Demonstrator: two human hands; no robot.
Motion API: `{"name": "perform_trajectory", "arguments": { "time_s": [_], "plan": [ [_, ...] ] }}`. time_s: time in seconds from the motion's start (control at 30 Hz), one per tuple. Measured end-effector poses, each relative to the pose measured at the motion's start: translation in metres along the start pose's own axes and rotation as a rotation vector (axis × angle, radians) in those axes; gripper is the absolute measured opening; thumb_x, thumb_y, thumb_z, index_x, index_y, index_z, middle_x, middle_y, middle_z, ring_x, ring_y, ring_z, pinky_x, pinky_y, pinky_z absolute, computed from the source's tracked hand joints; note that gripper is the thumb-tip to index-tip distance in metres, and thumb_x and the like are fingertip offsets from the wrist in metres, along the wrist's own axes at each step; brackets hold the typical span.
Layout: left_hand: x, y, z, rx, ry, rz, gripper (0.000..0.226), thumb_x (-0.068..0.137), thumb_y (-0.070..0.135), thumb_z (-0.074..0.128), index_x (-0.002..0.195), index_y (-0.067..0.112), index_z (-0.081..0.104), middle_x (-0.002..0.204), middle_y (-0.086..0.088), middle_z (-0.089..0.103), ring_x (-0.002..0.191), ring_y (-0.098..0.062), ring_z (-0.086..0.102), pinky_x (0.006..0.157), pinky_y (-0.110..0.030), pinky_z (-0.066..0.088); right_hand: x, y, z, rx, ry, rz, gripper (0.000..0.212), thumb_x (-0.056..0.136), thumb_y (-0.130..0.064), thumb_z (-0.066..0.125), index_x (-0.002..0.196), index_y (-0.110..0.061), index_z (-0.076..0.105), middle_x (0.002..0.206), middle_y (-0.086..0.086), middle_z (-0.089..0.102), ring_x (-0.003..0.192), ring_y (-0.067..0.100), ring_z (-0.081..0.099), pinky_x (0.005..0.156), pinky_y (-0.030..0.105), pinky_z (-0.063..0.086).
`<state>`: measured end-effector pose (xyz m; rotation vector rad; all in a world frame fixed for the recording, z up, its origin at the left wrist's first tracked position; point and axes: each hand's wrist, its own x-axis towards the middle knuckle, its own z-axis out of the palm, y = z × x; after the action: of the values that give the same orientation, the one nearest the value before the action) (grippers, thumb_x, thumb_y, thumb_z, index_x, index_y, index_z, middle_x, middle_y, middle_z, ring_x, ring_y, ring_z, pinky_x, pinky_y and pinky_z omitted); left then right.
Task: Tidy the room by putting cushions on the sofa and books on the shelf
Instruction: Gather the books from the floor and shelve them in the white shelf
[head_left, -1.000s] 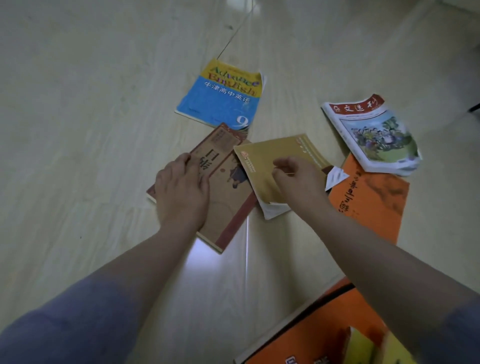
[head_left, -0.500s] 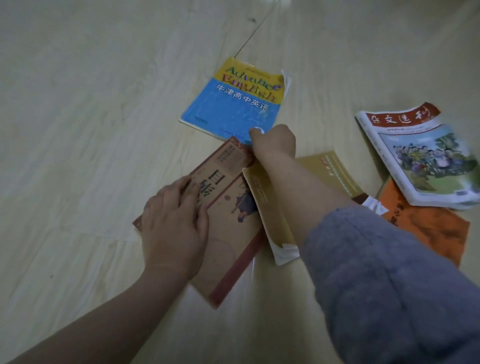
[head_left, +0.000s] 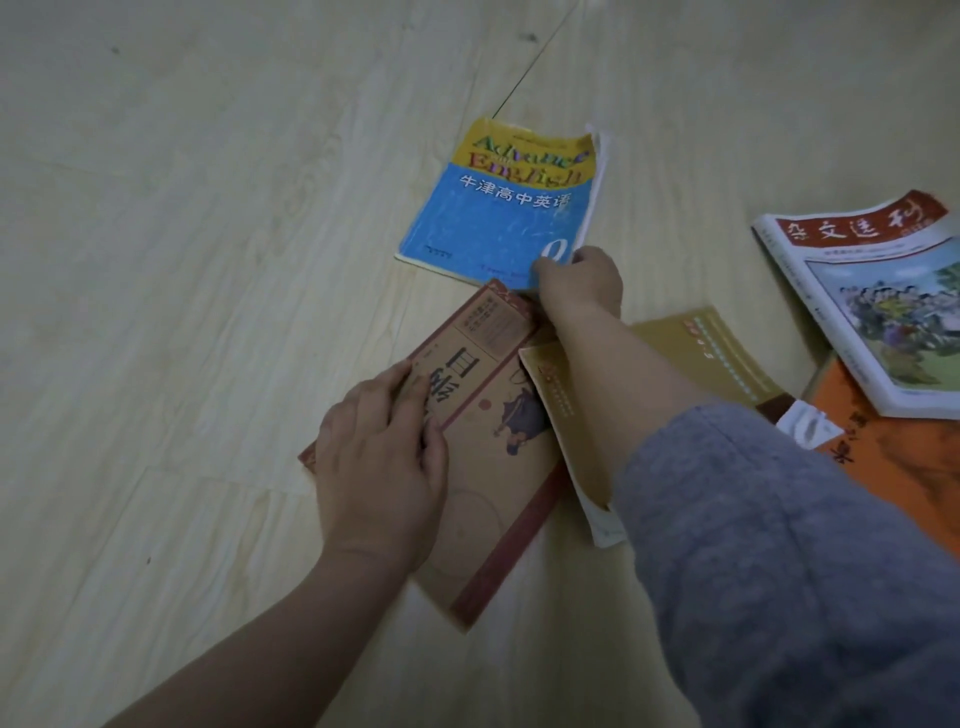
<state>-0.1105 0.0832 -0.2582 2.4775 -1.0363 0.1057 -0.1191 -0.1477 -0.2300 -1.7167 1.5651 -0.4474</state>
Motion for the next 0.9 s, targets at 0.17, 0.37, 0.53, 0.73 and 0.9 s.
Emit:
{"name": "perform_trajectory", "arguments": {
  "time_s": [0.17,0.37,0.53,0.73,0.9],
  "plan": [
    [0.0,-0.001,0.0,-0.01,-0.001,-0.005,0.049,0.087,0.032,0.037,0.128,0.015,0.058,0.129,-0.006,0.056,0.112,-0.027,0.053,0.098,-0.042,0.038,0.01,0.004,-0.027,0.631,0.096,0.204,0.007,0.091,-0.015,0.062,0.089,-0.009,0.057,0.065,0.002,0.065,0.044,0.006,0.06,0.047,0.022,0.047],
    [-0.001,-0.002,0.0,-0.024,0.006,0.007,0.05,0.088,0.033,0.035,0.128,0.012,0.058,0.129,-0.009,0.056,0.114,-0.03,0.053,0.099,-0.045,0.039,-0.026,0.007,-0.071,1.037,0.015,0.22,0.01,0.09,-0.005,0.062,0.082,-0.007,0.057,0.056,0.004,0.056,0.036,0.004,0.051,0.04,0.014,0.038],
    [0.001,0.0,0.001,-0.028,-0.01,0.035,0.046,0.088,0.028,0.041,0.129,0.011,0.057,0.13,-0.012,0.055,0.115,-0.033,0.052,0.1,-0.046,0.038,-0.101,0.036,-0.111,0.902,0.019,0.125,0.006,0.095,-0.01,0.057,0.091,-0.011,0.061,0.047,-0.005,0.058,0.038,0.001,0.05,0.041,0.012,0.038],
    [0.0,-0.003,-0.013,-0.146,-0.145,0.102,0.043,0.092,0.025,0.035,0.118,0.006,0.063,0.128,-0.014,0.058,0.125,-0.038,0.047,0.107,-0.045,0.031,-0.188,0.077,-0.139,0.789,0.105,0.105,0.011,0.095,-0.012,0.058,0.085,-0.012,0.061,0.047,-0.006,0.055,0.038,0.001,0.05,0.041,0.014,0.037],
    [-0.031,0.018,-0.064,-0.706,-0.355,-0.092,0.036,0.096,0.036,0.039,0.097,0.013,0.067,0.096,-0.008,0.07,0.085,-0.023,0.061,0.074,-0.033,0.045,-0.254,0.101,-0.157,0.691,0.127,0.06,0.014,0.096,-0.019,0.058,0.083,-0.016,0.061,0.044,-0.004,0.054,0.041,0.003,0.052,0.05,0.019,0.04]
  ]
}}
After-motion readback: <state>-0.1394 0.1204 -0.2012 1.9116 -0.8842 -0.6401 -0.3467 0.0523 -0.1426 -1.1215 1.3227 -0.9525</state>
